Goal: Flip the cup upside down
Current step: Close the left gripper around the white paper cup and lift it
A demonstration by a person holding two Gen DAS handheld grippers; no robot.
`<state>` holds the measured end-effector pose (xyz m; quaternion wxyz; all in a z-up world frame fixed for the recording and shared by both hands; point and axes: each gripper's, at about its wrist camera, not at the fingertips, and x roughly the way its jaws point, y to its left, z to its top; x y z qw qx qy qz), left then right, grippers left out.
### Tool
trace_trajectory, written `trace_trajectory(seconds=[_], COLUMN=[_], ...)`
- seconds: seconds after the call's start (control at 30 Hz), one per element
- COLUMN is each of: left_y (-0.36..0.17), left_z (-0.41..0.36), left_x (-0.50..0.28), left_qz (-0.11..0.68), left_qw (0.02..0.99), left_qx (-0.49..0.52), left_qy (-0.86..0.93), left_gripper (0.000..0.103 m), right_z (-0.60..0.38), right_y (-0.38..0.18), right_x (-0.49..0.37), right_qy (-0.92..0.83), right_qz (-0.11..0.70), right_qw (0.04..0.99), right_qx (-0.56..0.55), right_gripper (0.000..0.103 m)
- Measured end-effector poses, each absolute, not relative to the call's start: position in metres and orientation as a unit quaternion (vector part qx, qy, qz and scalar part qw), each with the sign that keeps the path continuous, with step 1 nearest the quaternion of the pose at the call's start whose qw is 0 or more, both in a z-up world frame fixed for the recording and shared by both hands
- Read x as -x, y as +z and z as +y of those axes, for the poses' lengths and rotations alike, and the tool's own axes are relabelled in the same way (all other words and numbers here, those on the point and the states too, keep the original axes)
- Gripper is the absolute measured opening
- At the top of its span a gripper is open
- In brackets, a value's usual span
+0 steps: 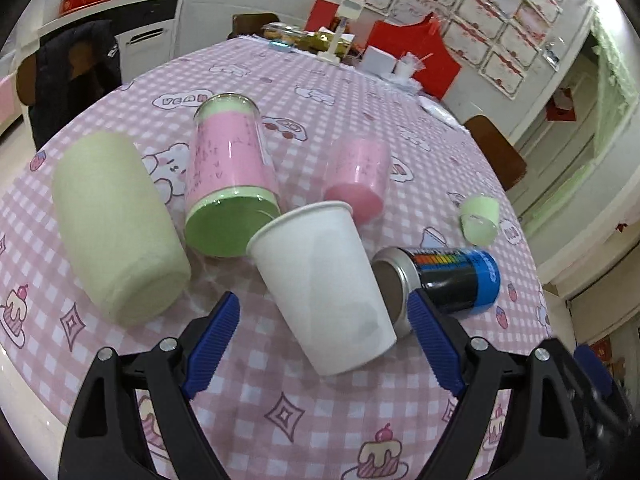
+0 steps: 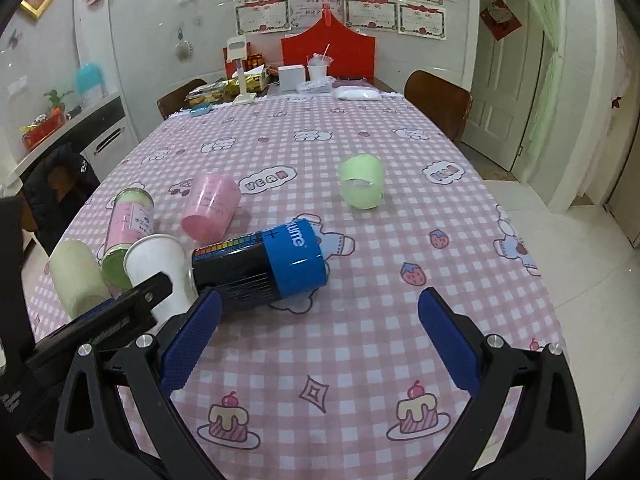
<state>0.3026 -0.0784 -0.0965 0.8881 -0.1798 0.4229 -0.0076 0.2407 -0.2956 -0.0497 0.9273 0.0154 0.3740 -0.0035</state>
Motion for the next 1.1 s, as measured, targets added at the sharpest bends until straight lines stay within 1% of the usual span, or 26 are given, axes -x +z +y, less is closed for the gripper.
trace_trajectory(seconds=[0.17,0.27,0.4,0.5,0.6,0.63,0.8,0.9,1.1], left_y=[-0.109,-0.121,-0.134,-0.134,-0.134,-0.134,-0.122,-0.111,-0.094], left_z=[-0.074,-0.069,-0.063,-0.067,-0.071,-0.072,-0.085,-0.085,-0.087], left_x=[-0.317,-0.326,-0.332,-0.331,-0.331,-0.330,-0.324,-0.315,-0.287], left_qz=[0.452,0.476,0.470,0.463,0.453,0.456,0.456,0.444,0.450], left_qw=[0.867,0.842,0.834,0.844,0.844,0.843,0.865,0.875,0.883], left_qx=[0.207,0.255,0.289,0.272,0.281,0.281,0.204,0.185,0.124], left_qy=[0.018,0.002,-0.012,-0.016,-0.052,-0.059,-0.044,-0.048,-0.046], left_gripper=[0.085,0.085,0.085,0.084,0.064,0.064,0.063,0.063,0.063], right_z=[-0.292,-0.293,-0.297,-0.299,-0.298,-0.297,-0.300,-0.300,-0.300], right_y=[-0.054,-0.057,-0.063,-0.068,-0.074,-0.075,-0.082,-0.083,-0.085], right_x=[-0.247,-0.251,-0.252,-0.252,-0.252,-0.251,-0.250,-0.246,-0.228], right_qy=[-0.005,-0.005,-0.015,-0.017,-0.015,-0.015,-0.011,-0.009,-0.006], right_qz=[0.387,0.394,0.400,0.401,0.405,0.404,0.407,0.403,0.390], right_qw=[0.922,0.919,0.916,0.915,0.914,0.914,0.912,0.914,0.919], right_qx=[-0.015,-0.021,-0.026,-0.031,-0.032,-0.031,-0.044,-0.051,-0.055], right_gripper=[0.095,0.095,0.095,0.095,0.095,0.095,0.095,0.095,0.095])
